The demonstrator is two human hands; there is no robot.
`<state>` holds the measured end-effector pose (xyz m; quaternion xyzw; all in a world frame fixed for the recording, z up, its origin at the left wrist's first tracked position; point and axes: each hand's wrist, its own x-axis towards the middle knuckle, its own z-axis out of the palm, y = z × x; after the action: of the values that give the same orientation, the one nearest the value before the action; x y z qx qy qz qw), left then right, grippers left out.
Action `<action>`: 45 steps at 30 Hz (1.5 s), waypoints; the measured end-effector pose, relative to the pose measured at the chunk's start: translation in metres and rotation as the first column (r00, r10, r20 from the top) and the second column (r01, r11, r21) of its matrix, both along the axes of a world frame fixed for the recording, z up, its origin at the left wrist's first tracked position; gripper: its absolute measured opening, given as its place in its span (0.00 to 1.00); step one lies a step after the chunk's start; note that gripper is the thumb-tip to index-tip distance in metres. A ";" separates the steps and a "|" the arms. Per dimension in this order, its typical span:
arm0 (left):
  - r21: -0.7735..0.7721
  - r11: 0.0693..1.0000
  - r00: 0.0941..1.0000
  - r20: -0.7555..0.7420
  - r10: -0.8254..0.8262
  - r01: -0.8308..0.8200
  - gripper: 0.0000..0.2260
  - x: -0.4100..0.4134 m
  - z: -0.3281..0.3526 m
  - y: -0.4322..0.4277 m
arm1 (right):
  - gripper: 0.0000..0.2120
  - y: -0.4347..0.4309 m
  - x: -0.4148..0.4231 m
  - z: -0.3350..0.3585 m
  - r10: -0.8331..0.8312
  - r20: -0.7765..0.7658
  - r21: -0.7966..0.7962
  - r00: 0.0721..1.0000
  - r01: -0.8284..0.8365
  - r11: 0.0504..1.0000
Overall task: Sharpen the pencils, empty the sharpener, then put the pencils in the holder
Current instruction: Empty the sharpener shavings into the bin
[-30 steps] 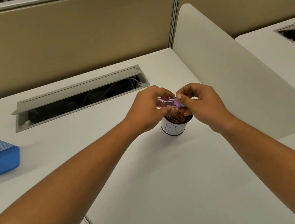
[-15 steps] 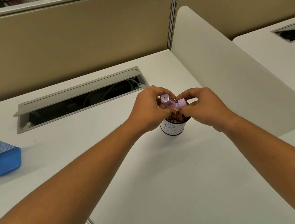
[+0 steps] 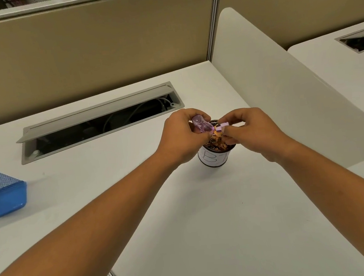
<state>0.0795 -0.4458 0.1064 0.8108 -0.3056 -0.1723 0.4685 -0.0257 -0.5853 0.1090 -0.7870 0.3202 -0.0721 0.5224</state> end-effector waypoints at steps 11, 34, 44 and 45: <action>0.015 1.000 1.000 0.004 0.003 -0.003 0.12 0.002 0.000 0.009 | 0.08 0.004 0.006 0.008 -0.054 0.018 0.296 0.998 0.047 0.954; 0.026 0.999 0.981 0.194 0.022 -0.028 0.10 -0.004 -0.014 0.011 | 0.09 0.017 -0.008 -0.008 0.011 0.032 -0.546 0.999 0.008 0.838; -0.024 0.998 0.997 0.056 0.061 -0.059 0.11 -0.006 -0.009 0.014 | 0.06 0.017 -0.015 -0.012 -0.069 0.043 -0.391 0.997 0.080 0.917; -0.034 0.997 0.998 0.020 0.067 -0.066 0.11 -0.007 -0.008 0.015 | 0.06 0.019 -0.016 -0.011 -0.089 0.070 -0.346 0.994 0.108 0.932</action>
<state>0.0726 -0.4308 0.0986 0.8145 -0.2862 -0.1428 0.4841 -0.0416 -0.5668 0.0985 -0.8480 0.3271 -0.1750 0.3785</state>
